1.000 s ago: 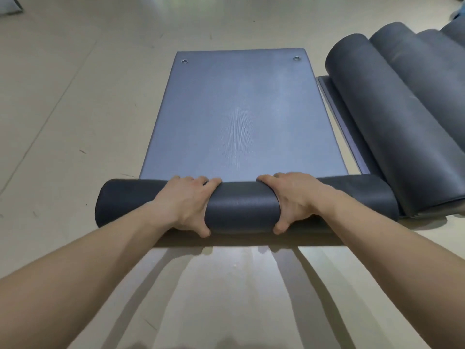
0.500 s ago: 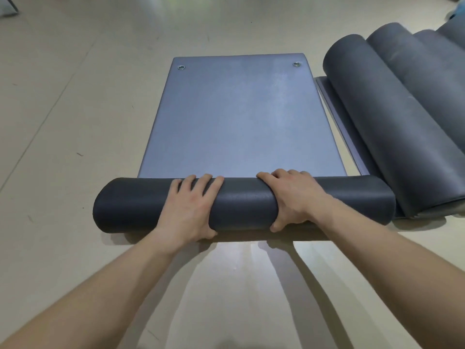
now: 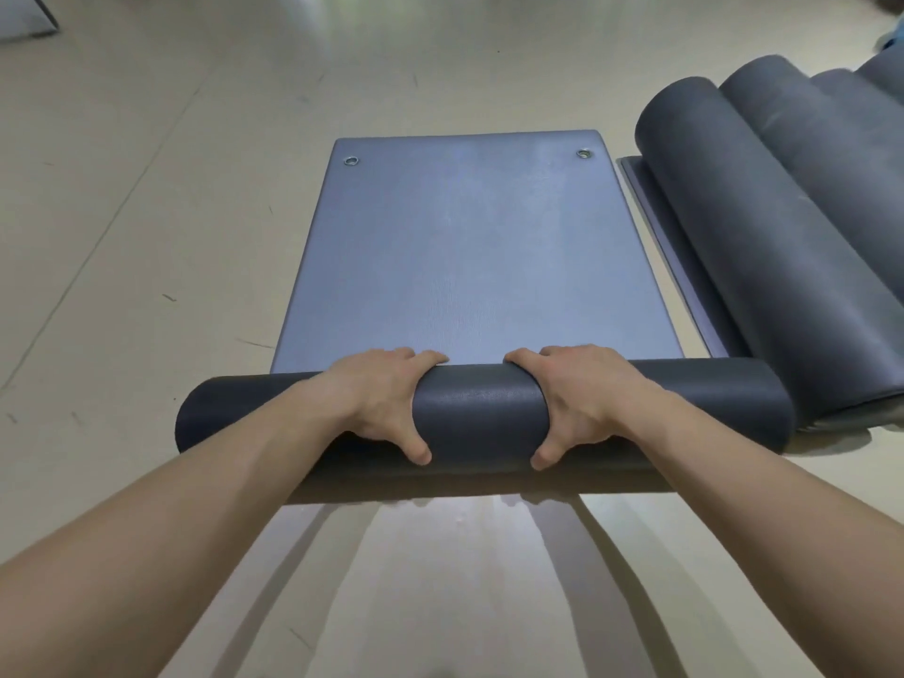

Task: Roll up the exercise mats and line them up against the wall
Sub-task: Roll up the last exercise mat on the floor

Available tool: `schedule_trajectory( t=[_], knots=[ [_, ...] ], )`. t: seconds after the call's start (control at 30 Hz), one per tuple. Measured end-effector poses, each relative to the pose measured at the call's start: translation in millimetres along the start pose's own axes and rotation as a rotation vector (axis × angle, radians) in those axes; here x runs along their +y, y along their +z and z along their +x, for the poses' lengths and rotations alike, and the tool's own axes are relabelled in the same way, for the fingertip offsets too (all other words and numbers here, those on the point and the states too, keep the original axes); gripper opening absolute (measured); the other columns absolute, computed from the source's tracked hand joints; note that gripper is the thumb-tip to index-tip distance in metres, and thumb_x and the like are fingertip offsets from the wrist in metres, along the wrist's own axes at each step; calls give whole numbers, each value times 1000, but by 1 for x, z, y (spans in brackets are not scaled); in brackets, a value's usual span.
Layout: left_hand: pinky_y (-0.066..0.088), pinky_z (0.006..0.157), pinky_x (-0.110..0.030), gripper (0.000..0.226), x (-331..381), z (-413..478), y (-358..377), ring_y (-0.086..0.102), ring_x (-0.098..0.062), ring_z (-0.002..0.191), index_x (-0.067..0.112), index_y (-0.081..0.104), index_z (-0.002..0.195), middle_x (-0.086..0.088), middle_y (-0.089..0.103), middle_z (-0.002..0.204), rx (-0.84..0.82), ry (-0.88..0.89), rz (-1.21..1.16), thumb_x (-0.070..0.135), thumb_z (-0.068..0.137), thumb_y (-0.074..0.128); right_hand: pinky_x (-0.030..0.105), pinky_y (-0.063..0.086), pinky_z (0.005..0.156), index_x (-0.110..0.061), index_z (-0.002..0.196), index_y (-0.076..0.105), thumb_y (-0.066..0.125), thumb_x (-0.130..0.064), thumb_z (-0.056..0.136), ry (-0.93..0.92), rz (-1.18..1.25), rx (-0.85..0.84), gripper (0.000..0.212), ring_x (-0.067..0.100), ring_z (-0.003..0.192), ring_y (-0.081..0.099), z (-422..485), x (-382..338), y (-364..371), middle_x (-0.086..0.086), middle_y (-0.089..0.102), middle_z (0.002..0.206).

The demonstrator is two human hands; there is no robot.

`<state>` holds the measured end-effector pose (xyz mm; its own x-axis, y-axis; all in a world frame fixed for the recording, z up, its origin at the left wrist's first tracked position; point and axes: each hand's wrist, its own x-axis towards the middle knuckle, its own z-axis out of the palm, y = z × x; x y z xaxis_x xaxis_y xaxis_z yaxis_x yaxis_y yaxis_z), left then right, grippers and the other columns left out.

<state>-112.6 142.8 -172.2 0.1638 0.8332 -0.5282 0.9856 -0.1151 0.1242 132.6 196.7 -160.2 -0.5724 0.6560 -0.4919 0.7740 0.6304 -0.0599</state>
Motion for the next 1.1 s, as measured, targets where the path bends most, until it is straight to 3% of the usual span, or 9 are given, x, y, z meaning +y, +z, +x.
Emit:
schedule_trajectory(
  t=[0.13, 0.3, 0.4, 0.53, 0.63, 0.8, 0.97, 1.03, 1.1],
  knots=[
    [30, 116, -56, 132, 19, -23, 53, 37, -34, 141, 26, 7, 161, -7, 29, 161, 418, 8, 282, 78, 59, 73, 43, 52, 98, -39, 149, 30, 88, -72, 53, -13, 85, -64, 117, 23, 111, 58, 16, 8, -14, -5, 58, 129],
    [35, 116, -52, 127, 6, 9, 17, 45, -28, 136, 33, 8, 158, 1, 36, 156, 316, 35, 166, 73, 60, 77, 57, 20, 122, -25, 160, 8, 79, -84, 50, 85, -132, 331, 144, 33, 149, 28, -7, -10, 45, 10, 27, 161],
    [27, 121, -56, 129, 7, 18, 5, 37, -31, 144, 31, 4, 160, -2, 32, 159, 242, 9, 168, 71, 64, 79, 64, 23, 118, -23, 158, 5, 85, -72, 56, 117, -187, 351, 139, 37, 147, 27, -1, -9, 56, 13, 26, 159],
    [12, 126, -57, 132, 7, -1, 52, 11, -40, 156, 23, -9, 160, -13, 8, 168, 437, -84, 322, 70, 71, 78, 61, 31, 116, -29, 155, 11, 85, -70, 59, 57, -128, 264, 128, 33, 139, 40, 28, 10, 14, 6, 36, 152],
    [19, 126, -51, 129, -6, 14, 48, 22, -38, 152, 21, -1, 157, -11, 19, 165, 491, -120, 276, 68, 69, 81, 66, 25, 118, -28, 159, 4, 86, -74, 55, 94, -106, 221, 139, 34, 142, 37, 42, 11, 15, 8, 33, 155],
    [37, 116, -45, 116, -11, 30, 21, 50, -28, 131, 25, 23, 154, -3, 46, 148, 413, -65, 246, 67, 63, 81, 62, 33, 115, -30, 156, 11, 80, -79, 56, 88, -177, 323, 131, 35, 136, 43, 45, 8, 27, 7, 39, 151],
    [49, 83, -35, 108, -7, 17, -8, 58, -20, 101, 33, 34, 143, 6, 58, 119, 68, -2, 189, 76, 55, 80, 47, 52, 101, -36, 150, 27, 78, -81, 55, -2, 1, 40, 117, 25, 114, 60, 23, 11, -6, -4, 56, 129],
    [47, 86, -34, 108, -9, 12, -14, 56, -18, 99, 37, 37, 141, 11, 56, 114, -124, 19, 71, 72, 53, 86, 48, 45, 110, -37, 156, 18, 75, -85, 52, -9, 58, 22, 128, 25, 123, 55, 3, 4, 2, -4, 53, 137],
    [48, 94, -35, 107, -12, 12, -19, 55, -17, 104, 38, 39, 143, 13, 55, 117, -219, -3, -62, 63, 54, 93, 53, 30, 120, -32, 160, 8, 71, -89, 51, 45, 7, 194, 138, 30, 137, 44, -18, -7, 29, 2, 40, 152]
  ],
)
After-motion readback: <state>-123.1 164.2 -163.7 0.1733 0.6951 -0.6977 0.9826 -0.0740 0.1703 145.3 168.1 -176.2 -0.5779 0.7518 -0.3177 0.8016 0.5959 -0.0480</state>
